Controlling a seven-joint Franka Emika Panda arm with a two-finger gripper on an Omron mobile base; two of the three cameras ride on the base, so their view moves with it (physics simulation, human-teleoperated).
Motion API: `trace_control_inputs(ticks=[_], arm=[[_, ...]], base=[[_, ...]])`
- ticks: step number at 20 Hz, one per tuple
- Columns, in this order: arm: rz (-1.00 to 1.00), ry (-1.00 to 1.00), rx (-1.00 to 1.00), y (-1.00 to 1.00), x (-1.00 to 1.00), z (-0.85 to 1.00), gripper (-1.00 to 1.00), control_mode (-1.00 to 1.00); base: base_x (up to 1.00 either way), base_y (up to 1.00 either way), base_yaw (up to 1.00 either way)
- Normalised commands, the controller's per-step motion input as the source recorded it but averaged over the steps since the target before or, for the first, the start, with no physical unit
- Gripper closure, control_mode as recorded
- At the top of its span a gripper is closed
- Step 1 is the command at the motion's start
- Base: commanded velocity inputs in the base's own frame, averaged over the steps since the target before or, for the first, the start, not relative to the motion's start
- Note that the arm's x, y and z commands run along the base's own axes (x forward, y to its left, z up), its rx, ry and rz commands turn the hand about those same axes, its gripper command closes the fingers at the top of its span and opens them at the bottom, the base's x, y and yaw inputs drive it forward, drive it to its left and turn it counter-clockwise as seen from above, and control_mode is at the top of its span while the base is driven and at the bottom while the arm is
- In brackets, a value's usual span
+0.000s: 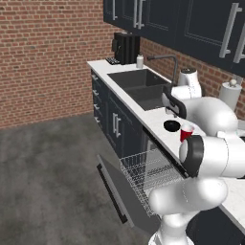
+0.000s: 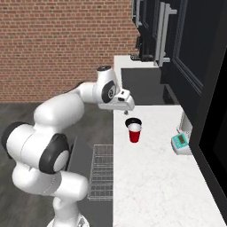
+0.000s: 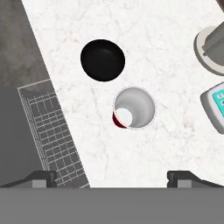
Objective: Pick up the cup and bowl from the counter, place them in the dishwasher, and close the dishwasher door.
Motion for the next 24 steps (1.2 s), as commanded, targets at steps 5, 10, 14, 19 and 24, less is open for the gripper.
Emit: trace_control_inputs(ticks=[5, 10, 14, 19, 24], arm=[[0.0, 0.0, 0.0, -0.24, 0.15, -0.23, -1.0, -1.0], [0.0, 0.0, 0.0, -0.23, 0.02, -0.29, -1.0, -1.0], [0.0, 0.0, 0.0, -0.07, 0.0, -0.35, -1.0, -1.0], [0.0, 0.0, 0.0, 0.0, 0.01, -0.35, -1.0, -1.0], [0.01, 0.0, 0.0, 0.0, 0.04, -0.33, -1.0, -1.0]], base=[[0.0, 0.0, 0.0], [0.0, 0.0, 0.0], [0.0, 0.0, 0.0], [0.0, 0.0, 0.0], [0.0, 0.0, 0.0]])
